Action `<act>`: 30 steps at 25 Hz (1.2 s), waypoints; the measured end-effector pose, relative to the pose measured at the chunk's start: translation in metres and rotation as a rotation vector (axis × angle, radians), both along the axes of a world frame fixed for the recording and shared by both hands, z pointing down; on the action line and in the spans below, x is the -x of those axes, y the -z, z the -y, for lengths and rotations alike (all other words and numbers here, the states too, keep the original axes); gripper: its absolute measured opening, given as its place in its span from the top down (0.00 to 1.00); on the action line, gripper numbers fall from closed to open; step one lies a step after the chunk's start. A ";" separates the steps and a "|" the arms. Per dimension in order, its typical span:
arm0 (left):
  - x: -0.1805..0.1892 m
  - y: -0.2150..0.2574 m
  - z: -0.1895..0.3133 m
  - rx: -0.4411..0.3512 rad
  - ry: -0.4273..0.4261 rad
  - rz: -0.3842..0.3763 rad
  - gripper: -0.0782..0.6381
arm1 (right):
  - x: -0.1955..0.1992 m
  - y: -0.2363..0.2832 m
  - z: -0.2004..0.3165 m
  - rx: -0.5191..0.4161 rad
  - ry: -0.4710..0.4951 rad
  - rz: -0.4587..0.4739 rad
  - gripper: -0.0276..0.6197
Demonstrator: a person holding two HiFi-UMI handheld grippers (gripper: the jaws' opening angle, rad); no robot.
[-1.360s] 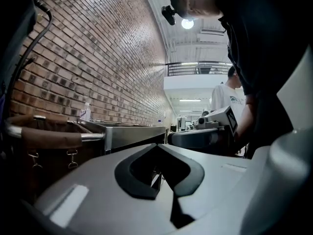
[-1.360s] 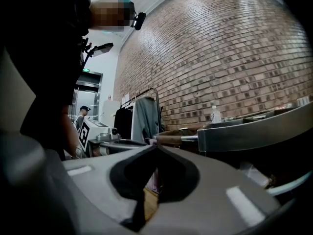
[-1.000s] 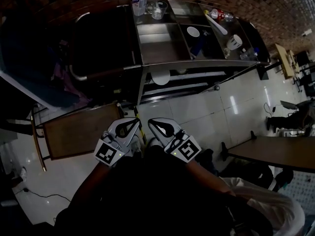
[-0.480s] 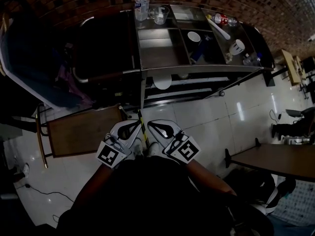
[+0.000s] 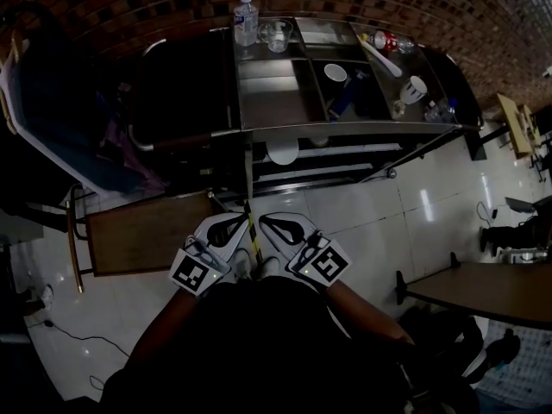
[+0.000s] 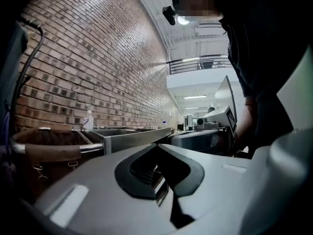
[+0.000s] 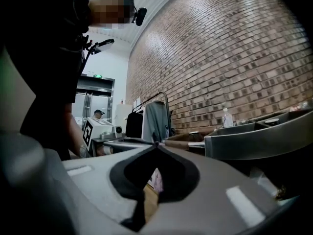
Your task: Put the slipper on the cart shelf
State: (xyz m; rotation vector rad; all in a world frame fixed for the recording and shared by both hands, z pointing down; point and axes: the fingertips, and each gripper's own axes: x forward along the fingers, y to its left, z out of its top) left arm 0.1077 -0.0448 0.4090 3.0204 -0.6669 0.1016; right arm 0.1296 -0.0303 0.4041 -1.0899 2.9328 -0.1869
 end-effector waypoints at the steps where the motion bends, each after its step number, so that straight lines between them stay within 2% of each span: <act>1: 0.001 0.000 0.000 0.000 0.009 0.001 0.89 | 0.001 0.000 0.000 0.003 0.010 0.000 0.96; 10: 0.029 -0.002 -0.012 0.030 0.132 0.013 0.89 | 0.024 -0.005 -0.006 0.034 0.110 0.013 0.96; 18: 0.072 -0.011 -0.025 0.045 0.205 0.039 0.89 | 0.058 -0.015 -0.012 0.049 0.144 0.023 0.96; 25: 0.129 -0.014 -0.028 0.038 0.192 0.033 0.89 | 0.114 -0.019 -0.018 0.080 0.140 0.008 0.96; 30: 0.181 -0.020 -0.030 0.038 0.127 0.013 0.89 | 0.170 -0.021 -0.015 0.073 0.086 -0.005 0.96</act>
